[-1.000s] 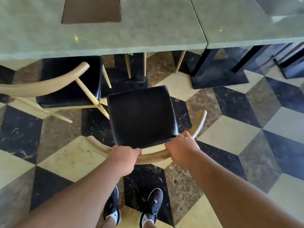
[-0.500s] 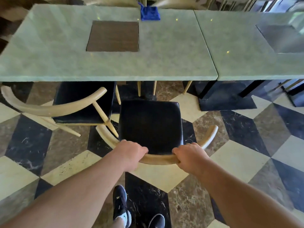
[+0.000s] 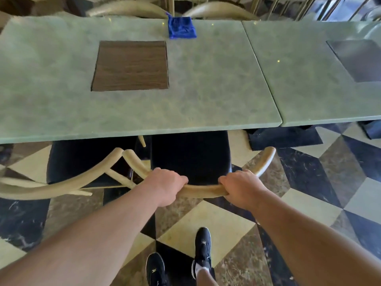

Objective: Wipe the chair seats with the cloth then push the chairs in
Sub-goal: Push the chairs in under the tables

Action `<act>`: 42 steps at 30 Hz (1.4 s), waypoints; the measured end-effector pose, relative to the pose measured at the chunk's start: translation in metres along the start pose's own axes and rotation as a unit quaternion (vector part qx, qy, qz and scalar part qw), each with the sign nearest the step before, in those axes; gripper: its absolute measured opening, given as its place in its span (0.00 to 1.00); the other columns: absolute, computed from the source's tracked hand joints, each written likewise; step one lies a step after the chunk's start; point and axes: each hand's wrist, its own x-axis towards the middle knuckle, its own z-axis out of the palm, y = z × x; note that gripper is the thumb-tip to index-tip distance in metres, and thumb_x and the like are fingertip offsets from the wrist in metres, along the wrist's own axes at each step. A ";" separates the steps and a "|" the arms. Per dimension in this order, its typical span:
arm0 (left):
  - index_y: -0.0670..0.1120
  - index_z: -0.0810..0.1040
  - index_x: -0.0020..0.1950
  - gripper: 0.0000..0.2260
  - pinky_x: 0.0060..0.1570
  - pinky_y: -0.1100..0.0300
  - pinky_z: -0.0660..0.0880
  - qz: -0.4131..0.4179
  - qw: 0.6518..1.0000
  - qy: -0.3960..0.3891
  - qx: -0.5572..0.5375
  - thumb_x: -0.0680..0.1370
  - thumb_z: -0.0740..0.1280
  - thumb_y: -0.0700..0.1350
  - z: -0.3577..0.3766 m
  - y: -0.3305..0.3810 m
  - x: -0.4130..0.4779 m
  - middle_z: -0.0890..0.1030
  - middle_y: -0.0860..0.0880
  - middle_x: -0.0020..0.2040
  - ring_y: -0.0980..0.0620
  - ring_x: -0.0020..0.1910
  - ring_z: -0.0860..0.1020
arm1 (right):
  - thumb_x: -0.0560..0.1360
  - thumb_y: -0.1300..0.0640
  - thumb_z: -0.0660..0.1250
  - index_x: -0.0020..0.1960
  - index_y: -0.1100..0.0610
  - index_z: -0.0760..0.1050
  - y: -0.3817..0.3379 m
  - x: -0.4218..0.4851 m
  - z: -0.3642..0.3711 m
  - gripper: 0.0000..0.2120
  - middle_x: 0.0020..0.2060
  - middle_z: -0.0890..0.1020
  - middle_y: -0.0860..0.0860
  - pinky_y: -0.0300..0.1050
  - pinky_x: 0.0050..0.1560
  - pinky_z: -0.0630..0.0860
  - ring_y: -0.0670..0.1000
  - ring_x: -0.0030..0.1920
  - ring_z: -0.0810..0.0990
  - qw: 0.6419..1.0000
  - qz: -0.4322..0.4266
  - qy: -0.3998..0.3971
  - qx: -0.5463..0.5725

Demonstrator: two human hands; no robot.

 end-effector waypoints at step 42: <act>0.53 0.64 0.68 0.24 0.37 0.48 0.83 -0.212 0.966 0.023 -0.148 0.77 0.72 0.47 0.090 -0.246 -0.065 0.78 0.53 0.43 0.51 0.35 0.79 | 0.77 0.56 0.70 0.56 0.51 0.64 -0.190 0.188 -0.007 0.15 0.36 0.75 0.46 0.47 0.25 0.70 0.52 0.28 0.76 0.991 0.081 0.040 0.100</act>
